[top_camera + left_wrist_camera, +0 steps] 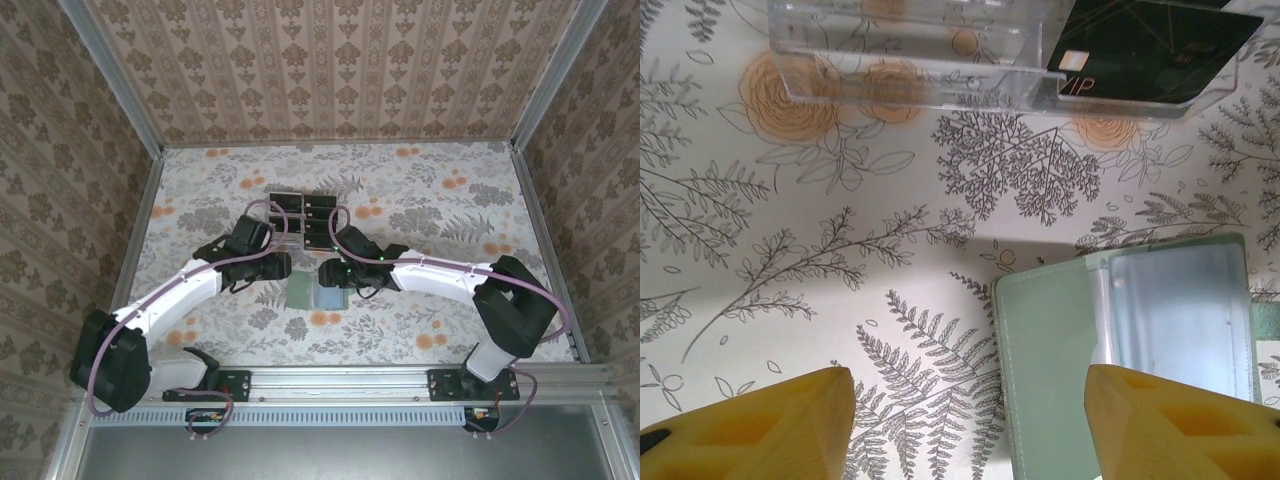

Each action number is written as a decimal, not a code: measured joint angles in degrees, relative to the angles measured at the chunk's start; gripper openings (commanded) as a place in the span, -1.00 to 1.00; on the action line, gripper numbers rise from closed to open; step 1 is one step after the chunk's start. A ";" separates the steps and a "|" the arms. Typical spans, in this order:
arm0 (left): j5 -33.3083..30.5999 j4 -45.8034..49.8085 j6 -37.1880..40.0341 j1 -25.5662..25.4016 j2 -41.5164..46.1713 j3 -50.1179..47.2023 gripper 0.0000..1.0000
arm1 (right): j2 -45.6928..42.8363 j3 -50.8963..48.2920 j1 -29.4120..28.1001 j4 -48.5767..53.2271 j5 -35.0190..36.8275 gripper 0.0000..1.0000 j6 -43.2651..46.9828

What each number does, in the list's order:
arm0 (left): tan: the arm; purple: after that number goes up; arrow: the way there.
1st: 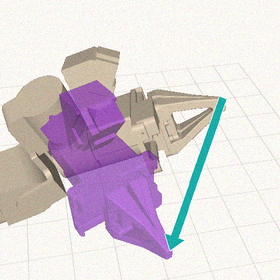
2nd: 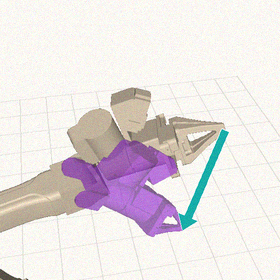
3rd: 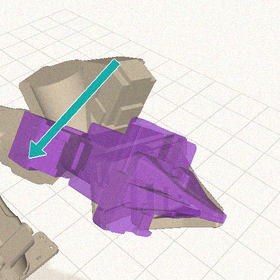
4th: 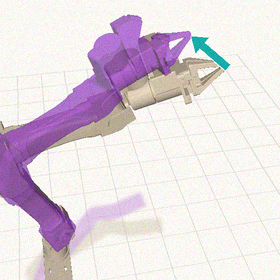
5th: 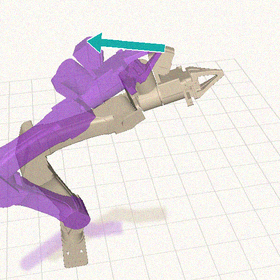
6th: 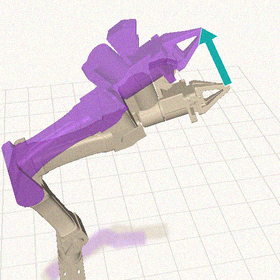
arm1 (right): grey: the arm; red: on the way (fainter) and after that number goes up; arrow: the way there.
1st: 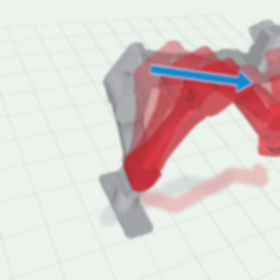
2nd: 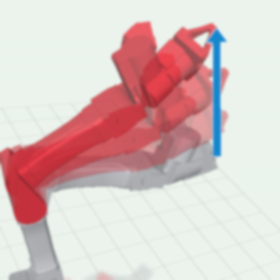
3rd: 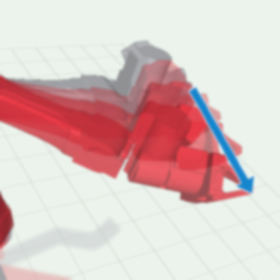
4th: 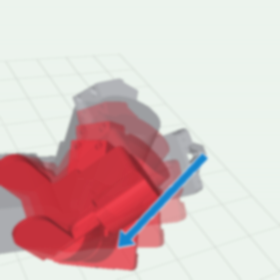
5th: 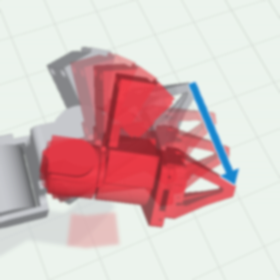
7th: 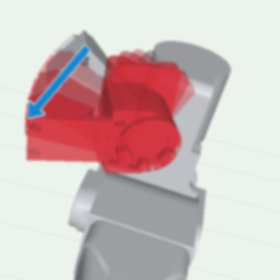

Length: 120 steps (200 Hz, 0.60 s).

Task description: Put the credit cards into the card holder

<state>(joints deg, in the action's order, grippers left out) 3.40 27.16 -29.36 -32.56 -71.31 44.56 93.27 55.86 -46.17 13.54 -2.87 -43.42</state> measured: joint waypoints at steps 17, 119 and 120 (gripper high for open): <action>0.28 -0.52 -0.42 -0.17 -0.76 -1.20 0.28 | 1.27 0.00 0.07 -0.04 -0.15 0.12 -0.02; 0.00 -5.35 -1.68 -3.13 -6.78 -5.99 0.29 | 4.79 -0.46 0.28 -2.40 -0.57 0.11 -0.85; 0.00 -5.38 -1.73 -3.15 -6.78 -6.03 0.28 | 4.79 -0.48 0.28 -2.45 -0.57 0.11 -0.87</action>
<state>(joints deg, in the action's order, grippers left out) 3.40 21.78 -31.09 -35.70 -78.08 38.52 98.06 55.37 -45.89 11.09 -3.44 -44.29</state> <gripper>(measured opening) 0.642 0.557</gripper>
